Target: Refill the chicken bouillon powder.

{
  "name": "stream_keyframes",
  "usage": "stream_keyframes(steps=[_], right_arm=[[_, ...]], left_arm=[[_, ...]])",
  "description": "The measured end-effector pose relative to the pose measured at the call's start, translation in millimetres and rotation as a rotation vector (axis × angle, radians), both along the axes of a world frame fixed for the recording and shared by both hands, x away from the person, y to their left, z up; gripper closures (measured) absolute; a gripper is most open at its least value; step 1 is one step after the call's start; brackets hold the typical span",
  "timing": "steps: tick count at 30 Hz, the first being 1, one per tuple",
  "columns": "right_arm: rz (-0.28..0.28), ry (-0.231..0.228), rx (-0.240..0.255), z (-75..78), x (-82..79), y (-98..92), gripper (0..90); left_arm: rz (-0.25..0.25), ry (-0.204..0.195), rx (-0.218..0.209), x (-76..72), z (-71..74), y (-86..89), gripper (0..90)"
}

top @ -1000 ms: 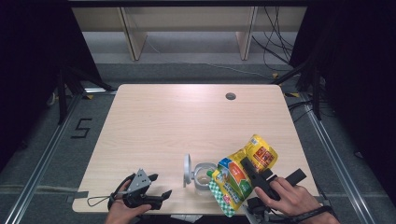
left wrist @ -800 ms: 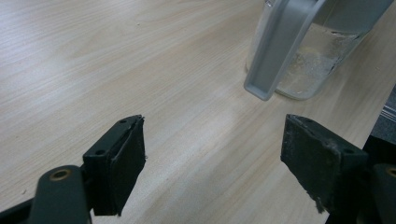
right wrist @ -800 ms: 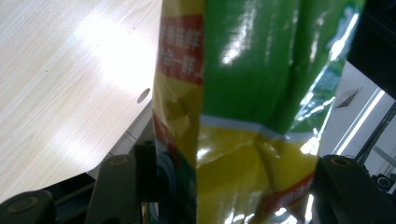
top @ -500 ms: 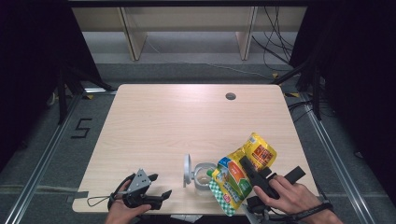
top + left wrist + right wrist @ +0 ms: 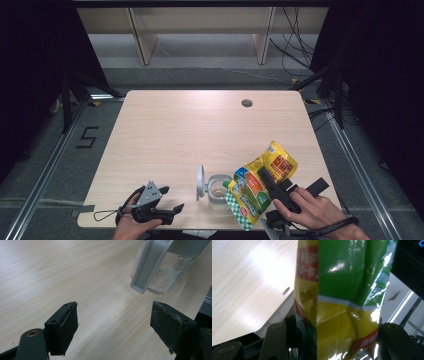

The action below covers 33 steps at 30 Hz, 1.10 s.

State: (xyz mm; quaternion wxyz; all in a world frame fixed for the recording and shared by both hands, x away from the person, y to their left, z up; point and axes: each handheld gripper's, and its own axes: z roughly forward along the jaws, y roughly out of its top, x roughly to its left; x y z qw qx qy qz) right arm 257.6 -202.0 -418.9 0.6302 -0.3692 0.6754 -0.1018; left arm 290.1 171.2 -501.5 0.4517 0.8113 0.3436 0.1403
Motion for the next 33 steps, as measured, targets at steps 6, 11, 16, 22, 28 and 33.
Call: stream_keyframes(steps=[6, 11, 16, 22, 28, 33], right_arm=[[0.004, 0.0, -0.003, -0.3, 0.2, 1.1, 48.4], [0.008, -0.001, -0.005, 0.1, 0.0, 1.2, 48.6], [0.017, 0.011, 0.02, 1.4, -2.5, -1.3, 48.8], [0.023, 0.013, -0.003, 3.7, -4.2, -3.5, 48.9], [0.027, 0.024, 0.0, 3.5, -3.1, -3.7, 48.9], [0.034, 0.022, -0.018, 4.8, -2.8, -1.6, 49.0]], left_arm=[[-0.005, -0.002, 0.004, 0.0, 0.4, 0.2, 21.4], [0.006, 0.015, -0.009, -0.7, -0.1, -0.4, 21.4], [-0.006, -0.002, 0.004, -0.1, 0.3, 0.1, 21.4], [0.005, 0.009, 0.001, -0.8, -0.2, -1.0, 21.4], [0.009, 0.014, -0.003, -0.8, -0.6, -1.0, 21.4], [0.006, 0.011, -0.001, -0.9, -0.5, -1.2, 21.4]])
